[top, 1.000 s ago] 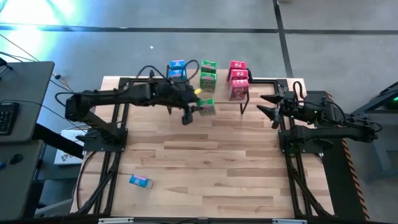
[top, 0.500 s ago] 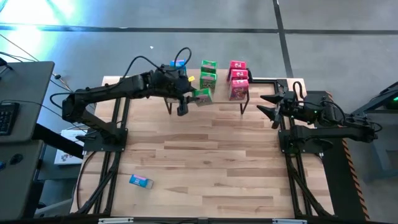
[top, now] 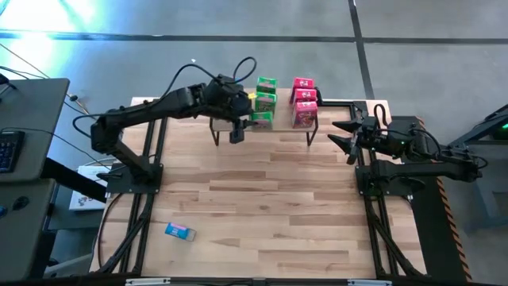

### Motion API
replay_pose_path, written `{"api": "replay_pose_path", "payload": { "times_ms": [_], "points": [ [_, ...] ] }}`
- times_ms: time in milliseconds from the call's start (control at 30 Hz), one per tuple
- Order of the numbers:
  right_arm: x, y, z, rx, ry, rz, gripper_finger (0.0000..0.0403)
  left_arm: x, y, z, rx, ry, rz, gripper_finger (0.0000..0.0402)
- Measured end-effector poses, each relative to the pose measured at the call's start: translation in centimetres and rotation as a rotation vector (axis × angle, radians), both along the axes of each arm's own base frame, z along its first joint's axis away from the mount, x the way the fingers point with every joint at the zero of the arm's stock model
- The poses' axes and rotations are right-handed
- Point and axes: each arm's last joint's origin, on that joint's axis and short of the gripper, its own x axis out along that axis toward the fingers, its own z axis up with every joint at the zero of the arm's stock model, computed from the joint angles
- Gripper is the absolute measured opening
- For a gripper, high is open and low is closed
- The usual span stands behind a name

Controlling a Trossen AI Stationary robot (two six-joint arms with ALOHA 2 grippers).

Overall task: Stack cereal on shelf
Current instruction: Put the green cereal box aligned with the other green cereal boxes on the shelf

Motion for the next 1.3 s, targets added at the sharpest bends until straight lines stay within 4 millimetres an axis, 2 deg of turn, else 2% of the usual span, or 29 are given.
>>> {"api": "replay_pose_path", "payload": {
  "times_ms": [467, 767, 1300],
  "points": [
    [0.0, 0.0, 0.0, 0.000, 0.000, 0.001, 0.0242, 1.7, 2.1, -2.5, 0.018, 0.063, -0.035, 0.0138],
    [0.0, 0.0, 0.0, 0.000, 0.000, 0.000, 0.0242, 1.5, 3.2, -2.3, 0.044, 0.030, -0.020, 0.0138],
    [0.0, 0.0, 0.0, 0.000, 0.000, 0.001, 0.0242, 1.7, 3.5, -2.5, 0.056, 0.033, -0.040, 0.0138]
  ]
}}
